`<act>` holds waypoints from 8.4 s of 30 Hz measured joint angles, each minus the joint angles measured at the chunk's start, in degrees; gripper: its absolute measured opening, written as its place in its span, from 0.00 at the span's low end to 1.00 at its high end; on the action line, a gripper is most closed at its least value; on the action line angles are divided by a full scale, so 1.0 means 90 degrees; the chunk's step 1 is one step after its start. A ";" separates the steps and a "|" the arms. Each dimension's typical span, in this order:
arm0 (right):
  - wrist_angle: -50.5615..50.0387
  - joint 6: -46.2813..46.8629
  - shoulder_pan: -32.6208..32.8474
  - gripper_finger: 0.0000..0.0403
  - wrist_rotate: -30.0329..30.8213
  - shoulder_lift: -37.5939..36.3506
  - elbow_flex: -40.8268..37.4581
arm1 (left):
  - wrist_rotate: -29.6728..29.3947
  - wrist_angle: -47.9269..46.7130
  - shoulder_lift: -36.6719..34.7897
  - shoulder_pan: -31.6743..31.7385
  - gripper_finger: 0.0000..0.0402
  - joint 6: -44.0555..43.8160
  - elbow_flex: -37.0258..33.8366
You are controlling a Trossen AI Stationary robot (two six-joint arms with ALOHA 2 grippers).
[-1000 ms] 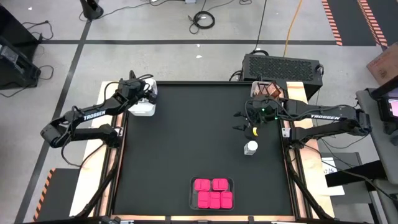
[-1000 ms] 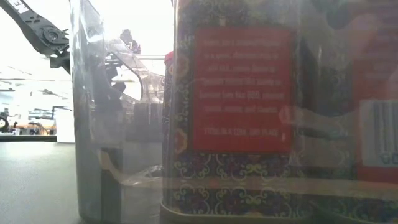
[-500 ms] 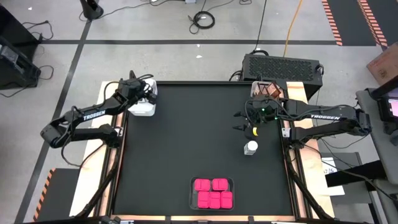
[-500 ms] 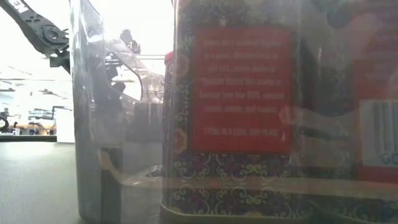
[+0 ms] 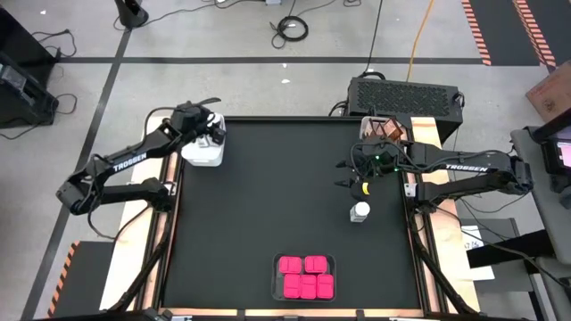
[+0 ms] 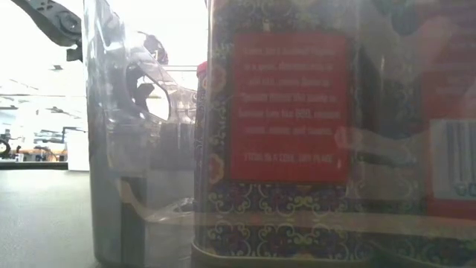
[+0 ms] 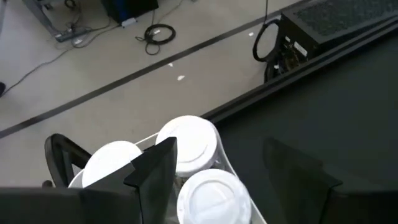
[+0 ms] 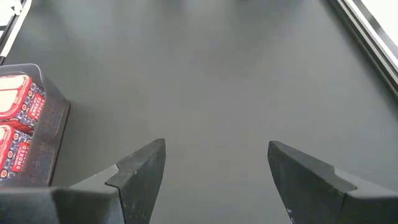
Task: Sort spices by type
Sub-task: Put the white seasoning bottle into the left white bin
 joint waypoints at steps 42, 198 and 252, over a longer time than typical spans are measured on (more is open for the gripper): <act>-0.2031 0.4323 0.2554 0.69 -0.1001 0.0000 0.0001 | 0.3692 0.4023 0.3277 -0.4040 0.59 0.1451 0.1933; 0.2572 0.2805 0.2667 0.00 0.1477 -0.0532 -0.3557 | 0.2322 0.4094 0.8388 -0.5306 0.64 0.0942 0.6471; 0.2676 0.2232 0.2657 0.00 0.1875 -0.0534 -0.3554 | -0.2123 0.1231 -0.0409 -0.2771 0.53 -0.0068 0.0378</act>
